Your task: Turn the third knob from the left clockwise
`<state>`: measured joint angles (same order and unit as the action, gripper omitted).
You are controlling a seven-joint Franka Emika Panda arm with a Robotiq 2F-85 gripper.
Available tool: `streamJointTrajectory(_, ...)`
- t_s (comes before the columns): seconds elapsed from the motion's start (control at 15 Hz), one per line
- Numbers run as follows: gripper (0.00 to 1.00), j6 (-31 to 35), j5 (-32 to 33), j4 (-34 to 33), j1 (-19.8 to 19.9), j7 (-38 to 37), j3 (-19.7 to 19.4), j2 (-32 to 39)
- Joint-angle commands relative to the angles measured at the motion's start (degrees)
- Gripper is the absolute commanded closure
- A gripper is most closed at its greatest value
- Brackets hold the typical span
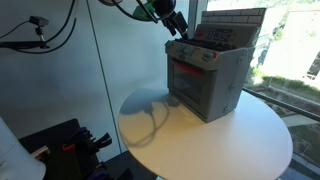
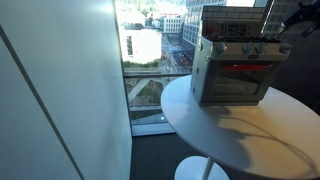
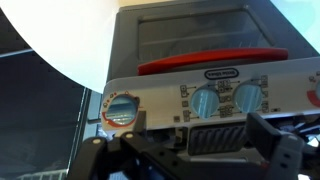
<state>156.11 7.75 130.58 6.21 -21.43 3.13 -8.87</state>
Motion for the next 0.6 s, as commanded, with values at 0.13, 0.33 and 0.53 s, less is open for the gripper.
streamJointTrajectory(0.13,0.00,2.4,3.0,-0.7,0.9,-3.5,0.1,2.7)
streamJointTrajectory(0.33,0.00,3.4,4.1,-1.1,0.8,-4.5,0.1,4.0)
streamJointTrajectory(0.53,0.00,3.7,4.1,-1.8,0.6,-4.5,-0.1,5.2)
